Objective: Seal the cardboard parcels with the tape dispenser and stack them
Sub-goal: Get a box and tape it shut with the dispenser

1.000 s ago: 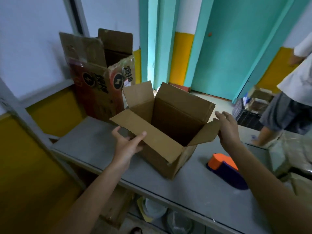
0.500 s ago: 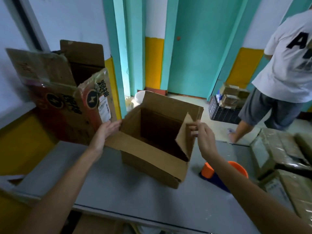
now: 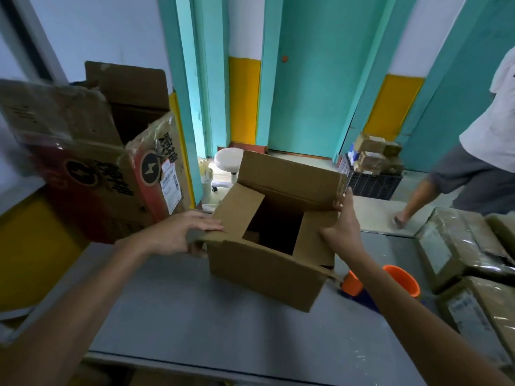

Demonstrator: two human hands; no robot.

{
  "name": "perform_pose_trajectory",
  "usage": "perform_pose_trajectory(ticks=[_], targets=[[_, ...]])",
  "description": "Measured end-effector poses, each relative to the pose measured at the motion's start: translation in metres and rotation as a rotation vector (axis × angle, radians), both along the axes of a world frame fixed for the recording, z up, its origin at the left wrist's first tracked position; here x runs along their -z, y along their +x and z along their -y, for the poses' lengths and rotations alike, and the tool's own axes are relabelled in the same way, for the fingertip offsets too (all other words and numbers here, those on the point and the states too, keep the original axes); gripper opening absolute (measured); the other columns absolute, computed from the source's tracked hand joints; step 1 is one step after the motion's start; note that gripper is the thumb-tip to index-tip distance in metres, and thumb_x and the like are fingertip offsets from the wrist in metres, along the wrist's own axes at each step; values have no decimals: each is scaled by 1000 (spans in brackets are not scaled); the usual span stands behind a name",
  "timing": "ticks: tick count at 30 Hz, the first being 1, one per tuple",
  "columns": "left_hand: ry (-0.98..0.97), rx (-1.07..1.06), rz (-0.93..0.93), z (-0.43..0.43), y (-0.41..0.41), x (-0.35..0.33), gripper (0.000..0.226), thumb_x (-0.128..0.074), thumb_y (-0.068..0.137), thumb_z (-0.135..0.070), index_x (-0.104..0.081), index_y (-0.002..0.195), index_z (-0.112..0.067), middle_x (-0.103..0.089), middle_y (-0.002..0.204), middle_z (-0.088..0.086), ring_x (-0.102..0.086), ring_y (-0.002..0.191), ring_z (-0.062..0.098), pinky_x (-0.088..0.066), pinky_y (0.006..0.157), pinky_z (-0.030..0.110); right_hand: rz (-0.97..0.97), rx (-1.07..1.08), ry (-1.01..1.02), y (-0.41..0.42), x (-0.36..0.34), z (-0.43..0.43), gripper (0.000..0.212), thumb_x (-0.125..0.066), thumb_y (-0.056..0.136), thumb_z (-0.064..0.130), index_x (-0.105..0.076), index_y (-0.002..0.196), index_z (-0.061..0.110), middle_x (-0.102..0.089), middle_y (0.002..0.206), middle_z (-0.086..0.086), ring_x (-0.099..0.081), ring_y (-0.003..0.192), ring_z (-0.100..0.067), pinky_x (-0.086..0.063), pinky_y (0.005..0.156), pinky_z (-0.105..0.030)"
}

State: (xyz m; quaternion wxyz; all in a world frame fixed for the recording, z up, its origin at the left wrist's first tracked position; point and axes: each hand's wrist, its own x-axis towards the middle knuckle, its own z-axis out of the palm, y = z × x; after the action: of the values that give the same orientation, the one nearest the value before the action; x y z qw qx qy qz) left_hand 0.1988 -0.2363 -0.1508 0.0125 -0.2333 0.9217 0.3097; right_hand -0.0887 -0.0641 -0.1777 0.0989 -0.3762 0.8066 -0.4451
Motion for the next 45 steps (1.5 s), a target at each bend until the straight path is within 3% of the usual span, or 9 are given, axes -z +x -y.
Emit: perform_pose_trajectory(ticks=[4,8,11,16,25,28,34,39,45], targets=[[286,-312,-432,-11,-8,13,54,-64,82,-2,-68,83,-55,-66,99,-22,-59,106,4,-45,93,18,22,-10,-52,2,1,-2,95,-62,77,-7,-9,149,28,-52,114,-2,-50,104,-17,-44,71,-21],[257,-672,-542,-26,-29,21,8,-67,83,-26,-66,91,-24,-64,94,-8,-56,102,15,-42,90,27,71,100,-78,-6,0,4,105,-74,73,1,-4,150,13,-24,146,-14,-38,125,-24,-35,92,-22],[232,-775,-602,-32,-42,23,31,-69,82,-32,-59,107,-18,-61,101,-3,-55,98,13,-41,70,15,224,24,-97,-11,-3,4,107,-78,69,43,-14,151,21,-30,147,-6,-38,129,-24,-36,107,-38],[80,-878,-530,-32,-61,29,62,-76,74,-30,-45,126,-15,-55,106,4,-55,99,23,-45,70,30,225,-48,-154,-22,-10,-16,59,-49,90,-3,-38,140,27,-51,128,-3,-50,103,-13,-44,97,-41],[-226,-574,-146,-41,-57,24,67,-52,89,-42,-17,147,-41,-28,126,12,-35,121,29,-34,91,31,-156,-252,45,-14,15,-32,22,-64,87,25,-69,109,23,-43,127,2,-30,114,-1,-23,95,-13],[-618,-441,-60,-39,-55,25,61,-48,87,-43,-29,144,-36,-14,151,15,-17,137,36,-21,109,56,-171,-264,91,-19,9,-29,24,-67,84,26,-70,108,23,-47,126,5,-33,114,-3,-24,93,-15],[-520,-163,114,-46,-84,30,75,1,77,-70,-11,145,-44,-2,157,-8,1,145,14,-2,115,50,93,-142,-74,-26,11,-45,40,-55,94,26,-50,133,23,-46,129,6,-49,110,-2,-41,91,-17],[-519,-193,86,-43,-81,36,84,4,68,-75,-17,144,-46,-10,157,-9,-5,144,15,-11,114,49,-259,103,420,-72,47,-95,62,-57,88,46,-35,142,24,-62,104,-9,-57,97,-24,-48,78,-37],[-514,-219,98,-47,-86,32,73,-11,75,-71,-22,143,-46,-14,156,-10,-9,144,15,-15,111,51,-389,-188,936,-92,77,-122,95,-64,74,64,-13,149,33,-51,136,-7,-49,123,-28,-41,94,-35]])
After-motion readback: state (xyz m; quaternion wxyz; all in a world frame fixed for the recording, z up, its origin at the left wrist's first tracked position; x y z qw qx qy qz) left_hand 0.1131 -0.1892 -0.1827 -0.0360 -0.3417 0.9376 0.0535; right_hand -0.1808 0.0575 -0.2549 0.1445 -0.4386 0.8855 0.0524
